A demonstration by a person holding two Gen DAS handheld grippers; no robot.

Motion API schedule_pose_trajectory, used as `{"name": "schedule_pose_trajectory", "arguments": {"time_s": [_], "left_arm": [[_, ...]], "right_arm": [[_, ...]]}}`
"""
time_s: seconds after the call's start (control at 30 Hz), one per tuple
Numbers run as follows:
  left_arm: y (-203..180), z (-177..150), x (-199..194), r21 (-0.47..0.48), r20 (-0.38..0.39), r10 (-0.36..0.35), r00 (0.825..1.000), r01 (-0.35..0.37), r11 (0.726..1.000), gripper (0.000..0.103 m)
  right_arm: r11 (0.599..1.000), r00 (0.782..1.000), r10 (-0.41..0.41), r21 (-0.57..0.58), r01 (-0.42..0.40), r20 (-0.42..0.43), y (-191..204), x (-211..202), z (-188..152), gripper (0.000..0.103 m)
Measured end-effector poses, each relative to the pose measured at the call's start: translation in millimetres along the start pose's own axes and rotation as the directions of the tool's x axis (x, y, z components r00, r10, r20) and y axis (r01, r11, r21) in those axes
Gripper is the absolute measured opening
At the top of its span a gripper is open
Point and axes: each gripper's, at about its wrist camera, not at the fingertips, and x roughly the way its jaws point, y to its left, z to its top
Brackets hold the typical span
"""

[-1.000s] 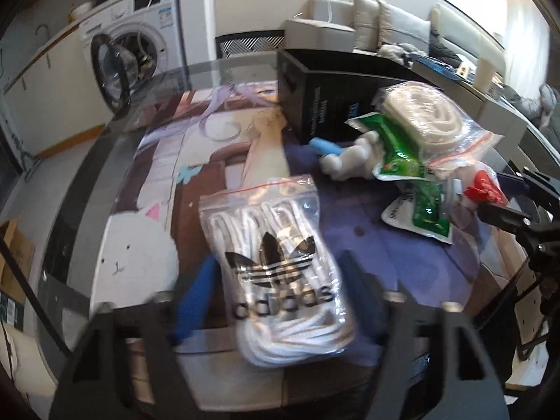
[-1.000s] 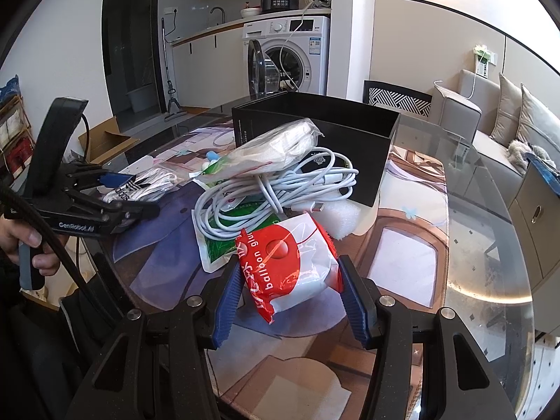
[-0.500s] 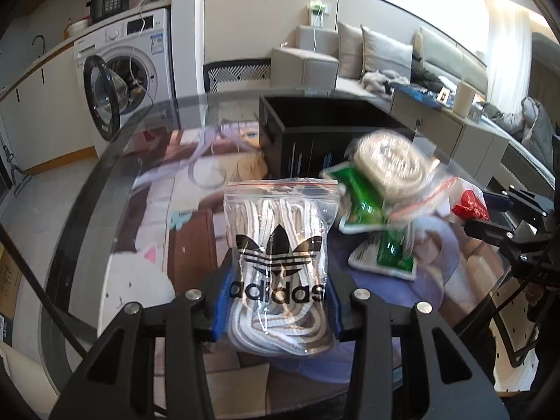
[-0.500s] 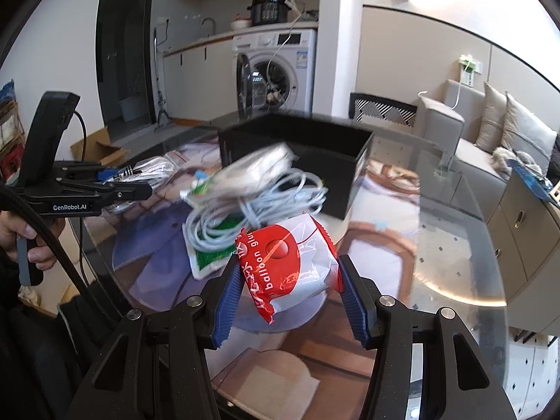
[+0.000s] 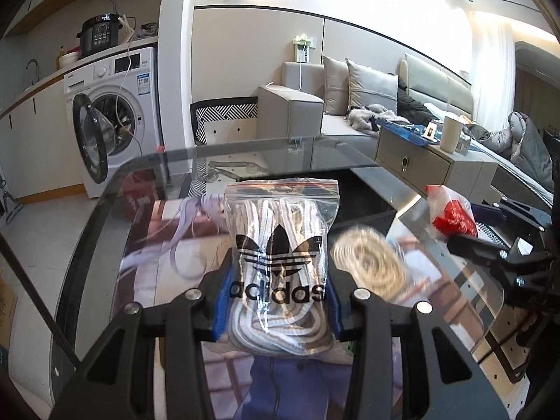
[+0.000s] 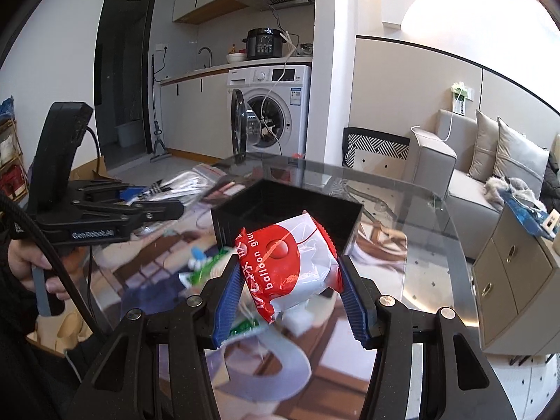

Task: Organize soft objects
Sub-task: 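Lift adidas bag with left gripper while right gripper carries red packet over black box, then open right gripper to drop red packet into box while left gripper lowers adidas bag in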

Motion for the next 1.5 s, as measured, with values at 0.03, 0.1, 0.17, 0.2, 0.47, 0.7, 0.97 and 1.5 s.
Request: {"name": "schedule_pose_trajectory", "arguments": {"time_s": [0.03, 0.1, 0.17, 0.2, 0.47, 0.7, 0.97, 1.5], "left_arm": [[0, 3, 2, -0.001, 0.004, -0.003, 1.0, 0.003, 1.0, 0.042], [1, 12, 7, -0.005, 0.011, -0.008, 1.0, 0.008, 1.0, 0.042], [2, 20, 13, -0.01, 0.016, -0.017, 1.0, 0.017, 1.0, 0.042], [2, 24, 16, -0.012, 0.016, -0.019, 1.0, 0.02, 1.0, 0.042], [3, 44, 46, -0.019, 0.007, -0.037, 0.999, 0.037, 0.999, 0.042], [7, 51, 73, -0.049, -0.027, -0.05, 0.998, 0.049, 0.998, 0.042], [6, 49, 97, -0.066, -0.059, -0.047, 0.997, 0.043, 0.997, 0.042], [-7, 47, 122, -0.031, -0.123, -0.033, 0.992, 0.03, 0.999, 0.043]], "right_arm": [[1.0, 1.0, 0.0, 0.001, 0.0, -0.001, -1, 3, 5, 0.054], [1.0, 1.0, -0.002, 0.002, 0.002, -0.008, -1, 11, 11, 0.054], [1.0, 1.0, -0.004, 0.011, 0.004, -0.013, -2, 18, 17, 0.054], [1.0, 1.0, -0.002, 0.018, 0.002, -0.015, -4, 22, 21, 0.054], [0.998, 0.999, 0.001, 0.057, 0.002, -0.044, -17, 59, 40, 0.054], [0.998, 0.996, -0.012, 0.059, 0.017, -0.092, -29, 89, 50, 0.054], [0.999, 0.99, -0.011, 0.049, 0.018, -0.138, -39, 115, 54, 0.054], [1.0, 0.98, -0.015, 0.016, 0.019, -0.2, -49, 141, 51, 0.054]]}}
